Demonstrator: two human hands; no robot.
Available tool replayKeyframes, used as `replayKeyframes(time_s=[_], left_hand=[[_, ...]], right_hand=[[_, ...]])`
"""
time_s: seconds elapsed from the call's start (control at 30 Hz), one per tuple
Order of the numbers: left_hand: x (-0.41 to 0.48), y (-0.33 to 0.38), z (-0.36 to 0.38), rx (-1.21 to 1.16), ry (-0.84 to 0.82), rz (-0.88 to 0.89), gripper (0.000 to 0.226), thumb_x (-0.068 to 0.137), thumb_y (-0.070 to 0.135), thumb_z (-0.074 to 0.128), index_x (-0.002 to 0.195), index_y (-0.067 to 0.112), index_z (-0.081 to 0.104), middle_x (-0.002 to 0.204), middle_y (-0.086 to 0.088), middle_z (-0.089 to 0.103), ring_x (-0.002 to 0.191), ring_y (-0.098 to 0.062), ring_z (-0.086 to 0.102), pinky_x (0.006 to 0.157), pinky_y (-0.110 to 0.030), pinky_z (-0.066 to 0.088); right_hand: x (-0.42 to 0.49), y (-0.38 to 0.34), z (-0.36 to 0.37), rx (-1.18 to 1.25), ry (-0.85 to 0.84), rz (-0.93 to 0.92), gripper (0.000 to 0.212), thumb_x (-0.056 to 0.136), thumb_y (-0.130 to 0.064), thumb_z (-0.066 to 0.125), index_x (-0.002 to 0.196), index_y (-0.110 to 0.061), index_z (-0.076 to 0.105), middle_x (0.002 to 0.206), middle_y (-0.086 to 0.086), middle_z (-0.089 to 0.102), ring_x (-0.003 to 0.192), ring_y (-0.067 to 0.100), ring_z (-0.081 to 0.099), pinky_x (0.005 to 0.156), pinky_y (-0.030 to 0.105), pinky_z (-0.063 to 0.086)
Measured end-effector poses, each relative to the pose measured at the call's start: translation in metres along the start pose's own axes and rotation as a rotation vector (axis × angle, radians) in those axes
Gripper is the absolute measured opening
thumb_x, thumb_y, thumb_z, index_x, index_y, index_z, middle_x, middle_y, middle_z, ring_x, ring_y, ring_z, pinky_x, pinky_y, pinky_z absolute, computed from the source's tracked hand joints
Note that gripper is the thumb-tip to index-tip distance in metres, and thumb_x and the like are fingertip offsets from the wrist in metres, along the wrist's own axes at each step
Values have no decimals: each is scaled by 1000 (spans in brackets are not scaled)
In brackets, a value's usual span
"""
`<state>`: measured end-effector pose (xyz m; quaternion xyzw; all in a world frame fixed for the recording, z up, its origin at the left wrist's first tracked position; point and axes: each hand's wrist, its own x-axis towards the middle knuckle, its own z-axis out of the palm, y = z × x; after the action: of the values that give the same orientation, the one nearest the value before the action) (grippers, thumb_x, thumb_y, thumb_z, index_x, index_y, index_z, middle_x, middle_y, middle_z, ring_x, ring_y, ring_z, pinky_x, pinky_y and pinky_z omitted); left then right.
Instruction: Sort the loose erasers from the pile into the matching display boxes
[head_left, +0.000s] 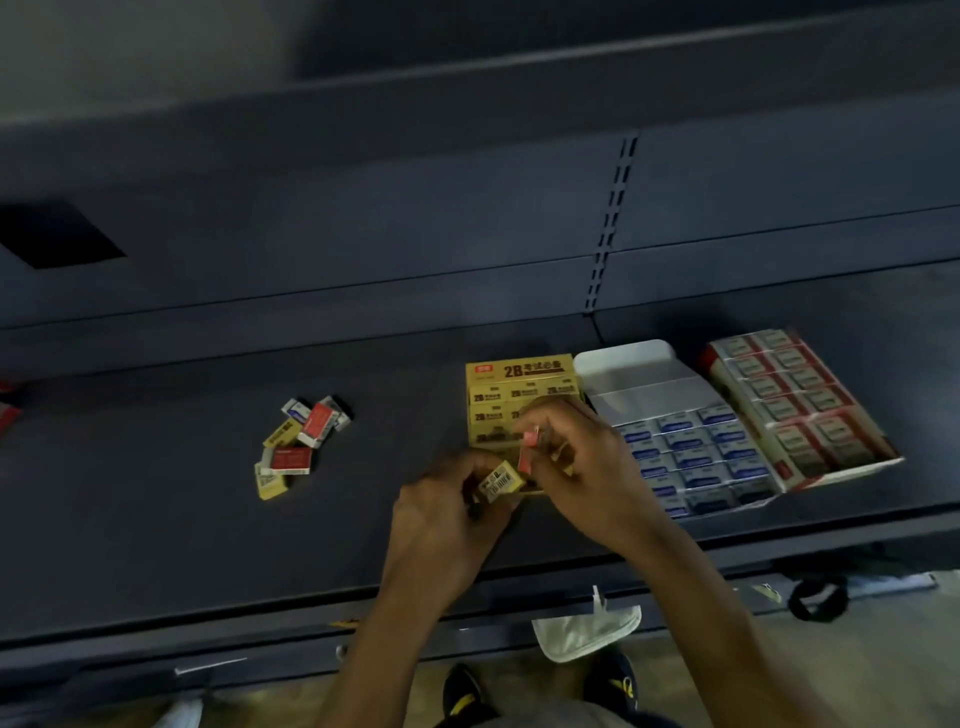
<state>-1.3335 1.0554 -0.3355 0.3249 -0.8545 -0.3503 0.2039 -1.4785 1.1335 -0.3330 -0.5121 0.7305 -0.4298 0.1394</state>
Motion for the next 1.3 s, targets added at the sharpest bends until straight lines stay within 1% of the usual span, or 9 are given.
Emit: replayKeyframes(time_s=[0.1,0.2,0.47,0.67,0.8,0.9,1.0,1.13,1.3], left_hand=[[5,10,12,31,0,10,24,75,27,78,96,24,68,90,13,69,79,1,61,66,-21,51],[10,18,24,61,-5,23,26,73,27,78,96,23,67,91,10,69,76,-2,63,67,-28,54],[29,44,52,97,-12,63,23,76,23,76,97,23,67,94,10,68,85,-8,62,73,-27,51],[40,62,77,132,15,147,24,74,17,77,95,21,67,90,10,65,81,-8,59,70,-23,46],[43,70,93,145,-2,154,26,73,17,78,96,21,65,91,10,64,83,-8,57,73,-20,44],[43,79,102,139,18,155,25,74,16,77,96,19,66,91,8,65,83,-7,56,73,-18,41],[42,86,111,99,15,131,25,75,18,76,97,20,65,93,8,65,83,-9,60,73,-23,47],[43,97,120,108,8,87,24,78,26,74,99,24,62,90,12,65,80,-4,58,68,-7,42],[40,109,124,62,54,3,34,79,26,73,108,27,55,98,12,65,89,-7,60,79,-32,53]], right_hand=[[-5,8,-13,-7,42,65,36,81,-15,68,114,-19,54,107,-9,53,83,-3,56,65,3,43],[-8,18,-29,-40,65,83,28,79,-17,71,104,-19,57,95,-7,60,81,-1,58,63,5,45],[-18,51,-75,-166,48,26,41,77,-2,69,114,-17,65,106,-2,61,91,5,55,77,-1,39],[-24,69,-105,-267,33,52,25,76,-5,71,98,-16,66,97,-1,67,89,10,62,72,2,38],[-30,81,-130,-309,33,39,20,78,-4,71,95,-14,66,93,-2,66,82,-3,52,69,-5,36],[-37,94,-153,-363,52,63,21,79,-4,70,97,-13,67,97,0,66,86,1,52,63,1,37],[-44,111,-171,-387,50,134,24,79,-3,67,100,-13,68,106,3,66,92,11,60,73,9,40],[-51,127,-184,-398,-12,176,28,79,-2,68,105,-12,67,112,2,64,98,15,62,72,2,36],[-54,140,-181,-399,-53,201,30,80,2,64,105,-14,68,119,1,61,106,16,59,79,9,39]])
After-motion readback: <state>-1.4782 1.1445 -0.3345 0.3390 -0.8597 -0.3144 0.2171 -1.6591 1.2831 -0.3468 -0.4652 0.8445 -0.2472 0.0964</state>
